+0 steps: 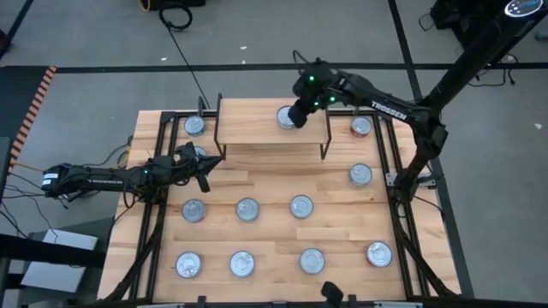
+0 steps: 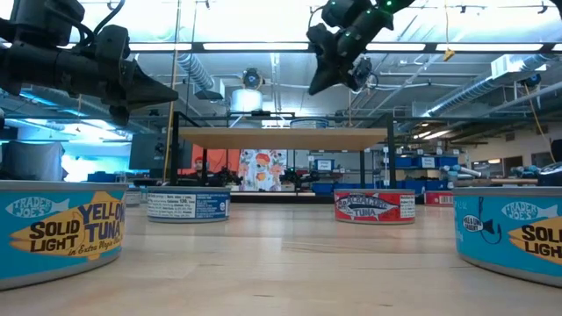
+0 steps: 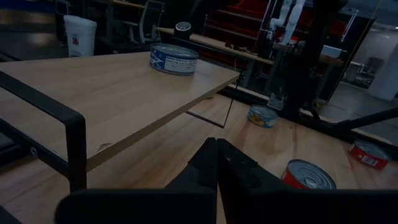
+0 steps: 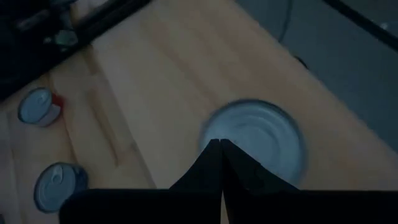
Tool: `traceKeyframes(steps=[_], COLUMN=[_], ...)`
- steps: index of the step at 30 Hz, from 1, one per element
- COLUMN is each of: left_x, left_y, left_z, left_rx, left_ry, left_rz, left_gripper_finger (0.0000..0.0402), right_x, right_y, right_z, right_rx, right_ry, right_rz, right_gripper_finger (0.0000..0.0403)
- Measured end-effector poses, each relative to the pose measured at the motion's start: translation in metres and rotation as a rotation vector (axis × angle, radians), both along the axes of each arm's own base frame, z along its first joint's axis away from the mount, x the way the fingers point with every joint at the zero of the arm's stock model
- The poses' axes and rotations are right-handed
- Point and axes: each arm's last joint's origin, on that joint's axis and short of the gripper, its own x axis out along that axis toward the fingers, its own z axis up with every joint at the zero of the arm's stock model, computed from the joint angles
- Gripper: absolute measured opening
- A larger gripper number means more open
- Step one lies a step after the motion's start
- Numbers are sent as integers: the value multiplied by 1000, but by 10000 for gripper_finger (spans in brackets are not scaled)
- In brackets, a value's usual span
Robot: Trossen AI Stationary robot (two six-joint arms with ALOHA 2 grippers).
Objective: Stack canned seafood by type on shelf
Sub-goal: Put the middle right blue tuna can on the shelf
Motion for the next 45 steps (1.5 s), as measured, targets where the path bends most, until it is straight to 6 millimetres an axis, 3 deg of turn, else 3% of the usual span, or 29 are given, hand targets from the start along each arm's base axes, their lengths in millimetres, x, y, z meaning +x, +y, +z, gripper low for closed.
traceKeyframes(steps=[9,16,23,45], left_x=[0,1,1,1], left_y=[0,0,-2,-2], left_z=[-1,-1,-3,-3], left_rx=[-2,-24,-33,-31], left_ry=[4,-5,14,23], left_rz=[-1,-6,-72,-65], left_gripper_finger=[7,7,7,7], right_x=[17,21,15,-17], right_y=[-1,-8,-19,-49], right_z=[-29,-38,-47,-48], right_rx=[31,42,63,81], right_ry=[53,67,118,196], right_rz=[-77,-144,-192,-323], right_gripper_finger=[8,7,7,7])
